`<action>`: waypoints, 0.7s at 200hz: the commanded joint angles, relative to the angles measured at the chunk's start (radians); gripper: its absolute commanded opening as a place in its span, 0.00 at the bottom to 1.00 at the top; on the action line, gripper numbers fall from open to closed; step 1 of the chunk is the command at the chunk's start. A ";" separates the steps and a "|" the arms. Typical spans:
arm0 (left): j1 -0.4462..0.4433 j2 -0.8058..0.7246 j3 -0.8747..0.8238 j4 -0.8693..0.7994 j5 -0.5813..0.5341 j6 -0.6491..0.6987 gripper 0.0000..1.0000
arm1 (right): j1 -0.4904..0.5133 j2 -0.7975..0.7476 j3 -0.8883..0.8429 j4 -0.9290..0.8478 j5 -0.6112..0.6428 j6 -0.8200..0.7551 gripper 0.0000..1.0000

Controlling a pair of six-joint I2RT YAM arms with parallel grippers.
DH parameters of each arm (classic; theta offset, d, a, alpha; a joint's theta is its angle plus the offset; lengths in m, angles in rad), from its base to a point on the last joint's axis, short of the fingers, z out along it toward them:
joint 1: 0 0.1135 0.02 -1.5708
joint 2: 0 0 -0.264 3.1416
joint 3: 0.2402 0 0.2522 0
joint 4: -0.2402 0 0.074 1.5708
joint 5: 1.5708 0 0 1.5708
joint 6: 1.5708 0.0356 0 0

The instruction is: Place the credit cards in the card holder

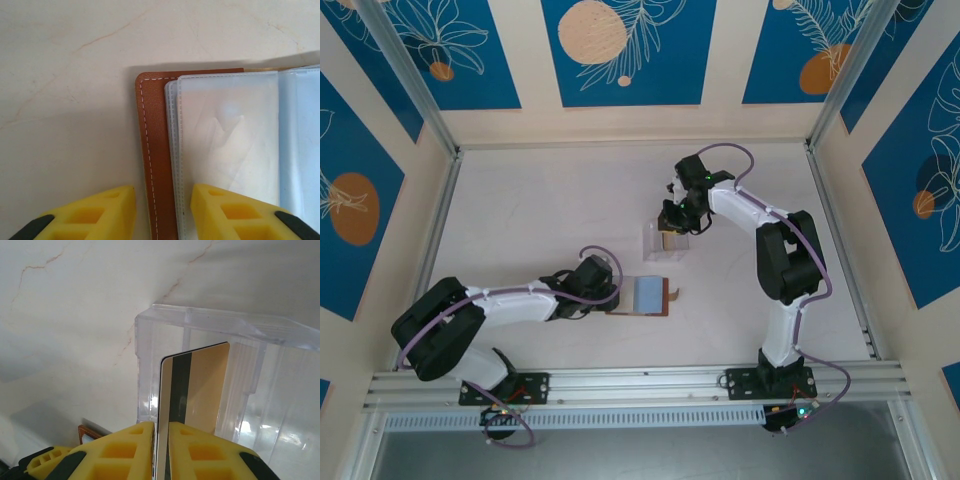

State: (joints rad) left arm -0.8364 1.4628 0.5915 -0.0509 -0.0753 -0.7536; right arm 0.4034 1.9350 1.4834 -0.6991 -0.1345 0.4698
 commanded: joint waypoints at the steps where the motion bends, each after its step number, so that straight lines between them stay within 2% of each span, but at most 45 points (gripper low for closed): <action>1: -0.009 0.059 -0.039 -0.018 0.019 -0.010 0.35 | 0.008 0.020 -0.003 -0.023 -0.001 -0.019 0.18; 140: -0.009 0.059 -0.038 -0.022 0.016 -0.009 0.35 | 0.011 0.031 0.000 -0.026 0.020 -0.022 0.16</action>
State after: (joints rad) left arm -0.8364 1.4624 0.5915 -0.0505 -0.0753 -0.7536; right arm 0.4068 1.9381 1.4834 -0.6994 -0.1127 0.4660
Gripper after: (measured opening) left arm 0.356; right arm 0.160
